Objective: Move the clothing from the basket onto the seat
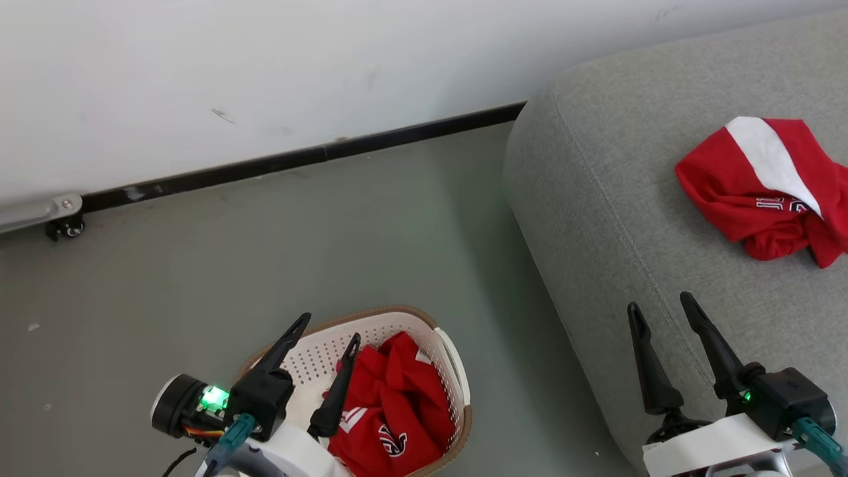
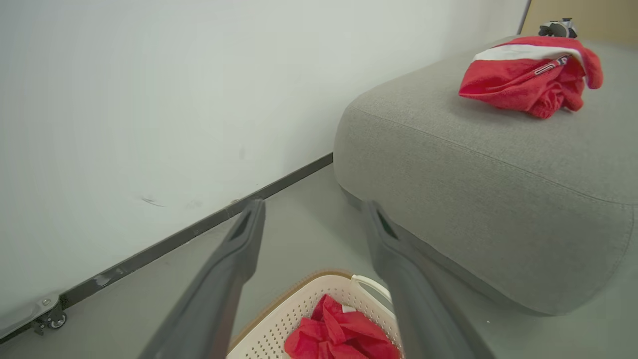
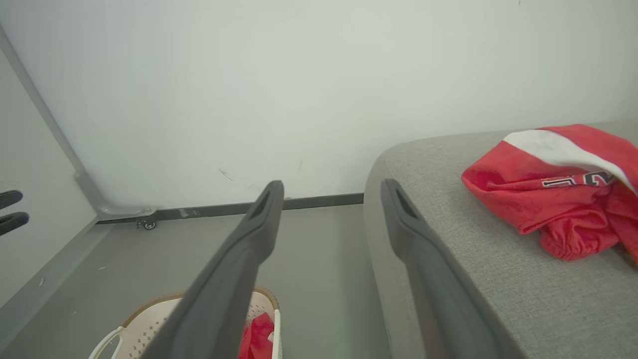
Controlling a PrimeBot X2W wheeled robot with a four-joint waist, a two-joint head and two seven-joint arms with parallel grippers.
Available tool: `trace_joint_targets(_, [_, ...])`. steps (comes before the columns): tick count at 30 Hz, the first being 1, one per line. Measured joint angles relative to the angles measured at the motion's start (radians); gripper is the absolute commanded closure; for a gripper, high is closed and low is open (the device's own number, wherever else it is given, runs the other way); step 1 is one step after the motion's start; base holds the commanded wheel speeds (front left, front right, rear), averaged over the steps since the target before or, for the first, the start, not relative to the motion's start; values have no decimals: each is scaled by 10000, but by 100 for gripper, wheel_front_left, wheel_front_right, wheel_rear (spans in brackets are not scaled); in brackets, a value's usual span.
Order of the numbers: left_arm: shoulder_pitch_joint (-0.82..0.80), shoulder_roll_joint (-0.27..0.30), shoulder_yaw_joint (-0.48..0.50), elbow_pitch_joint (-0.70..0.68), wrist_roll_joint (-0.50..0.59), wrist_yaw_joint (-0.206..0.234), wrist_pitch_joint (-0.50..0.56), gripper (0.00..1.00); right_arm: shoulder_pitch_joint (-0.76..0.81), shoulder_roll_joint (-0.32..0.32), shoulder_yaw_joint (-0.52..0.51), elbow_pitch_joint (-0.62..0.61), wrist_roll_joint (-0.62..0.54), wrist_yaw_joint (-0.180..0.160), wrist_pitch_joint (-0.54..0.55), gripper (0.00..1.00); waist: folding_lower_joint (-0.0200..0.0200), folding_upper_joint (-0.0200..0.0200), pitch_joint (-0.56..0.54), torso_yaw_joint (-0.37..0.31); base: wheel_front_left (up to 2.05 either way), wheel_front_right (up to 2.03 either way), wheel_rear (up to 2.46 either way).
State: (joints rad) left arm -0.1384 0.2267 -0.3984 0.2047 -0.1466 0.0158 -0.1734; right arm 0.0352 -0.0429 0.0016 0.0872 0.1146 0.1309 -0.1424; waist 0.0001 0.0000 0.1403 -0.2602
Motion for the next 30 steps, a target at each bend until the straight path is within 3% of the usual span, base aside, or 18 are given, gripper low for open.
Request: trace_joint_targets(30, [-1783,230,-568,1910,671,-598,600,0,-1222,6,360,-330,453,0,-454,0,-1,0,2487,-781,0,0,0])
